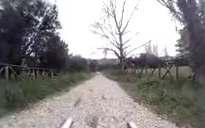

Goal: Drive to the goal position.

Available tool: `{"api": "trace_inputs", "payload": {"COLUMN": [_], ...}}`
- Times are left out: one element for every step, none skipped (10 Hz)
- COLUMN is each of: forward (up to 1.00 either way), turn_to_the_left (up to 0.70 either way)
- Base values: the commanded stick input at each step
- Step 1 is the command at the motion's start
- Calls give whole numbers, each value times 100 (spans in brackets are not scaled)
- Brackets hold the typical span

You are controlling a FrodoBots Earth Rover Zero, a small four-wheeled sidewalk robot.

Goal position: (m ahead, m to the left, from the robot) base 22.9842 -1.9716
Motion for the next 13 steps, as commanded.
{"api": "trace_inputs", "payload": {"forward": [70,70,70,70,70,70,70,70,70,70,70,70,70], "turn_to_the_left": [0,0,0,0,0,-11,-23,-33,-16,0,0,0,0]}}
